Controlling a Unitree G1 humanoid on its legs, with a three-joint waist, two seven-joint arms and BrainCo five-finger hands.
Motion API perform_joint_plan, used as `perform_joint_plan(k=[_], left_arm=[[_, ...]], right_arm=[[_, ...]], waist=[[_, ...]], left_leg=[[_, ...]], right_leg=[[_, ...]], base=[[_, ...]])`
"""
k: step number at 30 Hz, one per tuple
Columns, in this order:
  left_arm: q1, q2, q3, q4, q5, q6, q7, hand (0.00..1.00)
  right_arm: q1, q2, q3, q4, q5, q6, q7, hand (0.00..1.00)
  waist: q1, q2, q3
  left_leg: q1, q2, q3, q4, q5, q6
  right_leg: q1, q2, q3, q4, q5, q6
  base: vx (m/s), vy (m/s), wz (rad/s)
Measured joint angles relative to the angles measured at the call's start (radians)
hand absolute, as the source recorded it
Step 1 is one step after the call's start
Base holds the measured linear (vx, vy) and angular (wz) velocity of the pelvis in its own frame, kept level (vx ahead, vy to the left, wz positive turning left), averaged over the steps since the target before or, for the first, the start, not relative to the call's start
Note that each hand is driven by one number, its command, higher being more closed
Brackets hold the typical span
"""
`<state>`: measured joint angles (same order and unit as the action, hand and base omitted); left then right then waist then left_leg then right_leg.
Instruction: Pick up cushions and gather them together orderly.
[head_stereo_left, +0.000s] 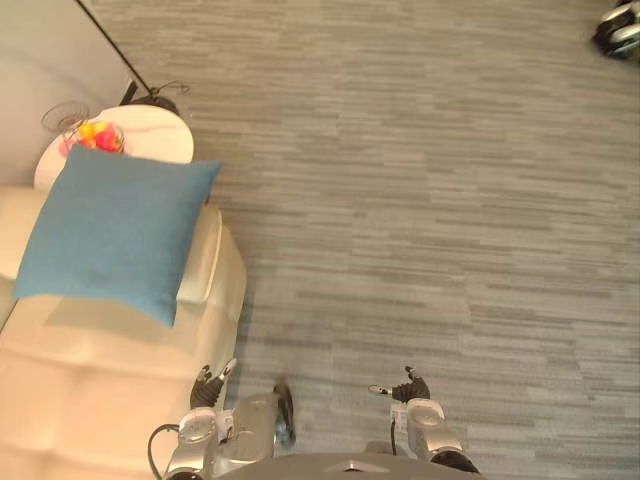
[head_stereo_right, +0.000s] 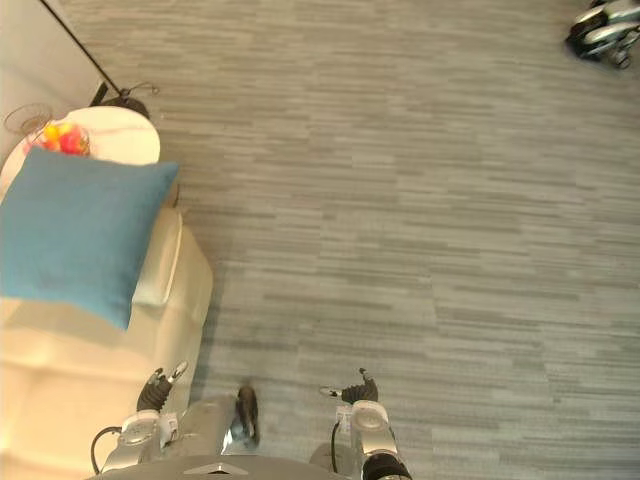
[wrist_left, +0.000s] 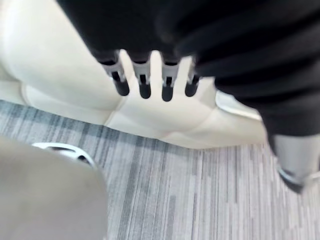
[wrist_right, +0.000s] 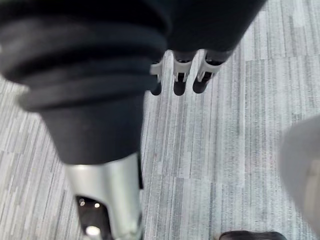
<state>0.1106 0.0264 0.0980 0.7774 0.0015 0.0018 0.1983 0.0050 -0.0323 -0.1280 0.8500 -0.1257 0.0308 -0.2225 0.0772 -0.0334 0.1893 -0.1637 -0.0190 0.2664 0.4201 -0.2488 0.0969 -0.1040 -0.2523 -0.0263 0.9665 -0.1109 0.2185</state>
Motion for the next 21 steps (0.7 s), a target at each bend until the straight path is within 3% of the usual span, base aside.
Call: perform_joint_plan(k=[1,4,5,7,9,10,11,12,14,16,17,18,19,20,21], left_arm=[[0.004,0.002,-0.004,0.004,0.0,0.007,0.008,0.0],[0.011,0.003,-0.017,0.017,0.0,0.013,0.015,0.0],[0.011,-0.001,-0.02,0.028,0.0,0.018,0.015,0.0],[0.009,-0.011,-0.02,0.029,0.001,0.02,0.016,0.0],[0.008,-0.011,-0.02,0.031,0.001,0.019,0.016,0.0],[0.011,-0.005,-0.017,0.032,0.002,0.019,0.017,0.0],[0.014,-0.004,-0.006,0.042,0.002,0.019,0.017,0.0],[-0.002,-0.018,0.011,0.07,0.002,0.019,0.019,0.0],[-0.003,-0.038,0.018,0.072,0.003,0.016,0.021,0.0],[-0.002,-0.044,0.019,0.086,0.003,0.015,0.024,0.0],[-0.002,-0.047,0.02,0.093,0.003,0.013,0.029,0.0],[-0.003,-0.046,0.022,0.091,0.003,0.012,0.03,0.0],[-0.009,-0.045,0.034,0.085,0.002,0.01,0.031,0.0],[-0.012,-0.046,0.057,0.085,0.001,0.009,0.037,0.0],[-0.011,-0.047,0.059,0.081,-0.003,0.009,0.038,0.0]], right_arm=[[0.024,-0.003,0.0,-0.001,0.0,0.0,0.0,0.0],[0.036,-0.002,-0.002,-0.014,0.006,-0.009,0.001,0.0],[0.037,-0.004,-0.001,-0.014,0.003,-0.01,0.002,0.0],[0.034,-0.006,-0.002,-0.023,0.003,-0.012,0.002,0.0],[0.035,-0.004,-0.003,-0.024,0.002,-0.009,0.001,0.0],[0.043,-0.003,-0.006,-0.025,0.002,-0.008,0.001,0.0],[0.051,-0.003,-0.014,-0.027,0.001,-0.007,0.0,0.0],[0.043,-0.01,-0.022,-0.031,0.0,-0.006,-0.001,0.0],[0.038,-0.02,-0.044,-0.039,0.0,-0.006,-0.003,0.0],[0.043,-0.02,-0.051,-0.04,0.002,-0.007,-0.002,0.0],[0.039,-0.019,-0.049,-0.024,0.001,-0.006,-0.001,0.0],[0.034,-0.018,-0.048,-0.014,0.001,-0.006,-0.001,0.0],[0.031,-0.017,-0.044,-0.006,0.001,-0.005,0.0,0.0],[0.035,-0.015,-0.038,-0.005,0.001,-0.005,0.0,0.0],[0.04,-0.013,-0.04,-0.004,0.001,-0.005,0.0,0.0]], waist=[[-0.006,0.002,0.002],[-0.03,0.008,0.002],[-0.037,0.015,0.007],[-0.044,0.02,0.007],[-0.053,0.018,0.008],[-0.051,0.005,0.004],[-0.05,-0.005,0.0],[-0.046,0.024,0.0],[-0.04,0.043,0.0],[-0.045,0.06,-0.011],[-0.041,0.065,-0.021],[-0.041,0.066,-0.02],[-0.042,0.067,-0.019],[-0.035,0.056,-0.012],[-0.023,0.066,-0.018]], left_leg=[[0.085,-0.018,-0.026,-0.039,-0.014,0.006],[0.212,-0.025,-0.083,-0.123,-0.014,0.005],[0.247,-0.021,-0.111,-0.134,-0.014,0.005],[0.294,0.005,-0.161,-0.162,-0.014,0.005],[0.333,0.042,-0.223,-0.187,-0.03,-0.032],[0.351,0.044,-0.252,-0.193,-0.051,-0.069],[0.37,0.053,-0.29,-0.196,-0.08,-0.111],[0.382,0.079,-0.319,-0.198,-0.086,-0.116],[0.382,0.087,-0.355,-0.193,-0.053,-0.125],[0.387,0.105,-0.388,-0.178,-0.036,-0.152],[0.346,0.123,-0.412,-0.102,-0.025,-0.17],[0.32,0.128,-0.412,-0.057,-0.018,-0.183],[0.248,0.142,-0.398,0.058,0.007,-0.219],[0.157,0.18,-0.336,0.213,0.044,-0.227],[0.129,0.207,-0.276,0.249,0.037,-0.214]], right_leg=[[-0.052,-0.005,-0.046,0.117,-0.051,-0.08],[-0.148,0.031,-0.137,0.057,-0.142,-0.12],[-0.183,0.052,-0.155,-0.048,-0.17,-0.137],[-0.216,0.104,-0.146,-0.271,-0.162,-0.15],[-0.212,0.149,-0.088,-0.605,-0.019,-0.135],[-0.209,0.151,-0.037,-0.712,0.068,-0.123],[-0.195,0.153,-0.006,-0.715,0.203,-0.121],[-0.194,0.176,-0.02,-0.671,0.161,-0.122],[-0.22,0.175,-0.038,-0.569,0.076,-0.153],[-0.214,0.171,-0.074,-0.519,0.033,-0.17],[-0.19,0.167,-0.121,-0.513,-0.002,-0.18],[-0.176,0.163,-0.14,-0.52,-0.008,-0.182],[-0.14,0.155,-0.187,-0.552,-0.014,-0.186],[-0.076,0.151,-0.246,-0.616,-0.009,-0.196],[-0.041,0.15,-0.283,-0.648,-0.001,-0.204]], base=[[0.43,0.045,0.44],[0.43,-0.012,0.59],[0.47,-0.123,0.69],[0.39,-0.163,0.85],[0.43,-0.273,1.06],[0.4,-0.32,0.96],[0.4,-0.348,0.73],[0.35,-0.323,0.54],[0.33,-0.283,0.39],[0.32,-0.234,0.54],[0.24,-0.163,0.65],[0.26,-0.194,1.0],[0.21,-0.159,1.18],[0.21,-0.159,1.24],[0.21,-0.117,1.15]])
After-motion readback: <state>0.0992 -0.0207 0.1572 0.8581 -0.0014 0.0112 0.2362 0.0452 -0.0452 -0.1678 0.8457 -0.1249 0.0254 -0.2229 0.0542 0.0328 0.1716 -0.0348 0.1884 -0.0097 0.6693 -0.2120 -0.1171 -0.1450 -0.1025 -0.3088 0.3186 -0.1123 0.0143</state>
